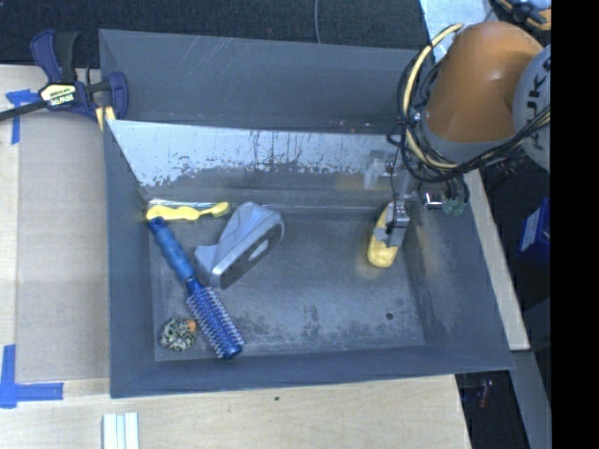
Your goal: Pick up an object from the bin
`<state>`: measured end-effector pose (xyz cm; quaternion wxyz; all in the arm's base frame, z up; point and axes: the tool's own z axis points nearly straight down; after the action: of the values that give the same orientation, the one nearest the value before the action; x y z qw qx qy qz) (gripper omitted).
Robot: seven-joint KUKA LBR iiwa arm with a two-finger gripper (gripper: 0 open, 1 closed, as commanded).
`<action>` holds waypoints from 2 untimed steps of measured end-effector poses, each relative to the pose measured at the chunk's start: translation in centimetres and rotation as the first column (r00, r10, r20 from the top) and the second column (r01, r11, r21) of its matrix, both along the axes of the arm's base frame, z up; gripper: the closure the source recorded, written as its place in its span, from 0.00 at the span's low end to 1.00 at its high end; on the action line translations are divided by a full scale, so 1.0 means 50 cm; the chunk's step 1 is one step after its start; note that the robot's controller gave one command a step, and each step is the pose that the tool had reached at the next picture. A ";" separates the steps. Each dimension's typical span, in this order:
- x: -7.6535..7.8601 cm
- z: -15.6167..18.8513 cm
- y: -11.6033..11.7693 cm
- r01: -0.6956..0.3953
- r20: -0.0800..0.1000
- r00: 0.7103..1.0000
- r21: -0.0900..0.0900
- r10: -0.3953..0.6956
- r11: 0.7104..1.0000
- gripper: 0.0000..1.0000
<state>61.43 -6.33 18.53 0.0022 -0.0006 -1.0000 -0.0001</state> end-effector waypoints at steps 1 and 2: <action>0.004 0.010 0.000 -0.001 0.009 1.000 -0.001 0.001 1.000 0.00; 0.009 -0.128 -0.082 -0.187 0.011 0.982 -0.002 0.187 0.982 0.00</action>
Offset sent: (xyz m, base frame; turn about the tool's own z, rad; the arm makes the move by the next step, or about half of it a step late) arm 0.0044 -0.0696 -0.1153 -0.3142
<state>61.88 -10.44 12.10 -0.0031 0.0932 -0.9956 0.0007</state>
